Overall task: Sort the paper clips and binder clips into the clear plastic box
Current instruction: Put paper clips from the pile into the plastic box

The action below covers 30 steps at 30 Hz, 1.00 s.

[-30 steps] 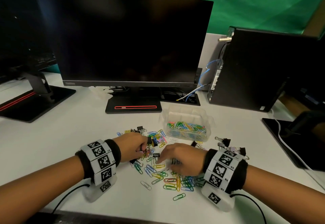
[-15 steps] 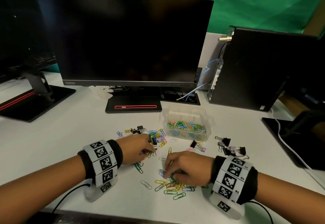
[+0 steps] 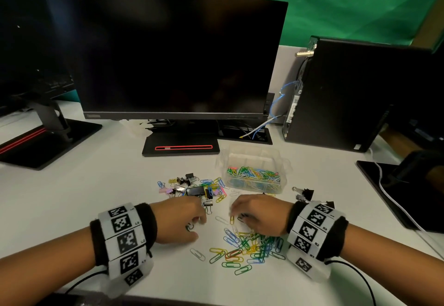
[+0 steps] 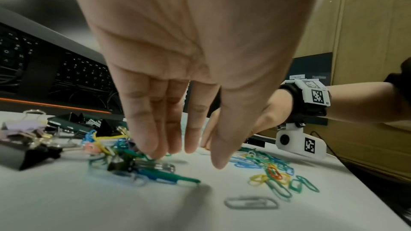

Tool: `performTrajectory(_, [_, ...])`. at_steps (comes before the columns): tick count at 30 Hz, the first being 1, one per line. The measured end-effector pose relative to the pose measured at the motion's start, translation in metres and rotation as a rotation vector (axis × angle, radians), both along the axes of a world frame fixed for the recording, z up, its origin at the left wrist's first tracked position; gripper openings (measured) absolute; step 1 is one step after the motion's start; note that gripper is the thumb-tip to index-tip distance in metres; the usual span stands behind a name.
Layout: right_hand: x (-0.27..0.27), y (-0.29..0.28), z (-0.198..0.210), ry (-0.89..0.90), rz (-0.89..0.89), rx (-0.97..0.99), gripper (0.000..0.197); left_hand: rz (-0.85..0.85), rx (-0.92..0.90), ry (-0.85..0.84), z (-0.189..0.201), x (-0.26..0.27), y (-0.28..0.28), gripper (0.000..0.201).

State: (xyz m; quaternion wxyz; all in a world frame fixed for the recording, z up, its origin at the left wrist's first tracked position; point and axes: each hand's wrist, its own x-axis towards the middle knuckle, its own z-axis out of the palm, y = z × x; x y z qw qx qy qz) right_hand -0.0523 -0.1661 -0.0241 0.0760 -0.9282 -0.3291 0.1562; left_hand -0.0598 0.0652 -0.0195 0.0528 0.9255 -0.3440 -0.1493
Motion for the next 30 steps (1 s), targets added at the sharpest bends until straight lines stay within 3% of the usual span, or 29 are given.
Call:
performTrajectory(7, [0.01, -0.004, 0.003, -0.024, -0.071, 0.009, 0.043, -0.029, 0.018, 0.004, -0.008, -0.023, 0.006, 0.043])
performTrajectory(12, [0.016, 0.003, 0.002, -0.025, -0.116, -0.093, 0.049, -0.076, -0.041, 0.036, -0.007, -0.03, -0.006, 0.052])
performTrajectory(16, [0.011, -0.005, 0.003, -0.02, -0.114, -0.03, 0.045, -0.03, -0.093, -0.004, -0.004, -0.025, -0.006, 0.065])
performTrajectory(23, [-0.013, -0.018, 0.01, 0.034, -0.058, 0.047, 0.037, 0.012, 0.006, 0.035, -0.005, -0.018, -0.005, 0.074])
performTrajectory(30, [-0.027, -0.037, 0.026, 0.045, -0.114, 0.007, 0.072, 0.012, -0.011, 0.065, -0.005, -0.014, -0.009, 0.071])
